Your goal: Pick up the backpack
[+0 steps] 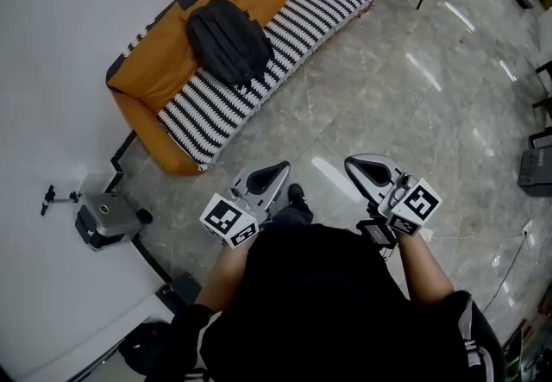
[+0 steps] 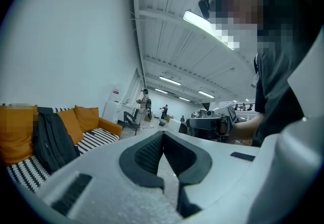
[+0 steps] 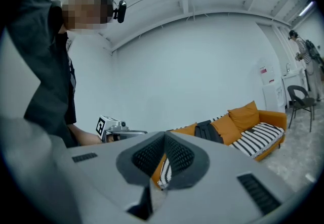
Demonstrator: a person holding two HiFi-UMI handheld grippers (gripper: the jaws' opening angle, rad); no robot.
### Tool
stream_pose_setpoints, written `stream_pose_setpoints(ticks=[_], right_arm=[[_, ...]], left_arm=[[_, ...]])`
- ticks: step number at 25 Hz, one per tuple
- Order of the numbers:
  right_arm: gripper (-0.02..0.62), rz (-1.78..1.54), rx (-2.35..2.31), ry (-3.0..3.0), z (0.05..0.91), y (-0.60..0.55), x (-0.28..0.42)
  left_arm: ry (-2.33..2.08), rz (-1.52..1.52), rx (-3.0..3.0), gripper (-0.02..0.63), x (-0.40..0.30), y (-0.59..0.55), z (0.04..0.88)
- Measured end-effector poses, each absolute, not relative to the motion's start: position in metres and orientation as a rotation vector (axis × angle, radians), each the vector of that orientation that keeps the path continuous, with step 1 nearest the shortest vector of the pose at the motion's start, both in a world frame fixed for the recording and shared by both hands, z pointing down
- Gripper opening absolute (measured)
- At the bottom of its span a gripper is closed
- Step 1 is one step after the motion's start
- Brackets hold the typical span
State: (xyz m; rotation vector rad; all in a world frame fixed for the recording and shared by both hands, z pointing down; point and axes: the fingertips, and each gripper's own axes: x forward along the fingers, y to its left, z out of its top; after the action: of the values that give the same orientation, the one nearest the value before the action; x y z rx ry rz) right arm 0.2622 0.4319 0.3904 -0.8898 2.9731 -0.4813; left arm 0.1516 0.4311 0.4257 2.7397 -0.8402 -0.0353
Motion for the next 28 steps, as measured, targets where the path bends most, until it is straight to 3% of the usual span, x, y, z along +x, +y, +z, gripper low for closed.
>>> stream_pose_setpoints(ticks=[16,28], right_arm=[[0.026,-0.420,-1.034,2.952,0.376,0.330,0.295],[0.026,-0.404,-0.711,3.059,0.386,0.235,0.275]], left_arm=[[-0.837,-0.077,2.734,0.021,0.152,0.354,0.425],[-1.110,-0.070,2.630,0.021,0.140,0.291,0.431]])
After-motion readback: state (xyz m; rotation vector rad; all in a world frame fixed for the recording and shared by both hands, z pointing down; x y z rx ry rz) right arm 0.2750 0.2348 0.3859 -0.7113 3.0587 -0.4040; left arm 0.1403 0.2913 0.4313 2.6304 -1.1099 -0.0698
